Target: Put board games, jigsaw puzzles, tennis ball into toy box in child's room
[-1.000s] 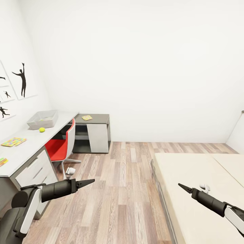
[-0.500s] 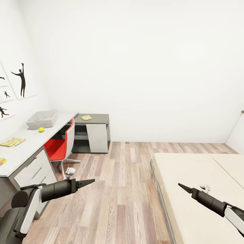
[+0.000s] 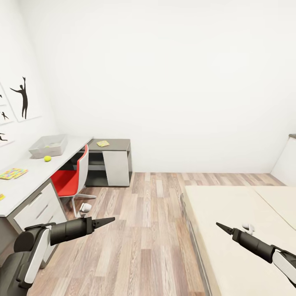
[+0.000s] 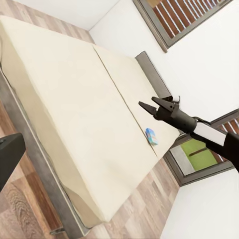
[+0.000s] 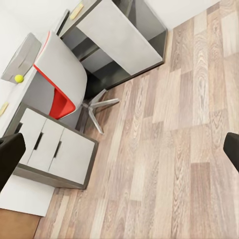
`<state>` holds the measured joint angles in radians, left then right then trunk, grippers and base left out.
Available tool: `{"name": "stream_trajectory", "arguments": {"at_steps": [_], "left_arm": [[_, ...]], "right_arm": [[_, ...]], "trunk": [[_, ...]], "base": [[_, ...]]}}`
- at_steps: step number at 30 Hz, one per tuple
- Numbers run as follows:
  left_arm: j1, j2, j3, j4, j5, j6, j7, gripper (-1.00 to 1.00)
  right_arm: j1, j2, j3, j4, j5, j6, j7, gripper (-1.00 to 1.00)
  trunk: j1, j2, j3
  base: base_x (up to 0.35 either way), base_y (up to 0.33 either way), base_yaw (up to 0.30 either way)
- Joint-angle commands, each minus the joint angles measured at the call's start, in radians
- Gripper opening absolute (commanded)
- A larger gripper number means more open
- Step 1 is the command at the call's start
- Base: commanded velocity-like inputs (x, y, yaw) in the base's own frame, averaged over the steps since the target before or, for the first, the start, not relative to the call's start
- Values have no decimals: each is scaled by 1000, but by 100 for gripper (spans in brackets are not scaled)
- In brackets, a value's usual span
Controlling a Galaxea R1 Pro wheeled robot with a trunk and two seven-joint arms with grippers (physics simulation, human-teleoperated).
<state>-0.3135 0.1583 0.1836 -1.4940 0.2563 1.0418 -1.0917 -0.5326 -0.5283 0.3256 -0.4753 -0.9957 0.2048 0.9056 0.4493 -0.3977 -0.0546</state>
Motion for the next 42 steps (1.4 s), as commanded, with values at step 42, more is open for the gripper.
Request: {"name": "stream_trajectory", "arguments": {"at_steps": [42], "left_arm": [[-1,0,0,0,-2,4,-4,100]], "right_arm": [[-1,1,5,8,-12,12,-8,100]], "trunk": [[1,-2,-2]], "base": [[0,-69,-2]]}}
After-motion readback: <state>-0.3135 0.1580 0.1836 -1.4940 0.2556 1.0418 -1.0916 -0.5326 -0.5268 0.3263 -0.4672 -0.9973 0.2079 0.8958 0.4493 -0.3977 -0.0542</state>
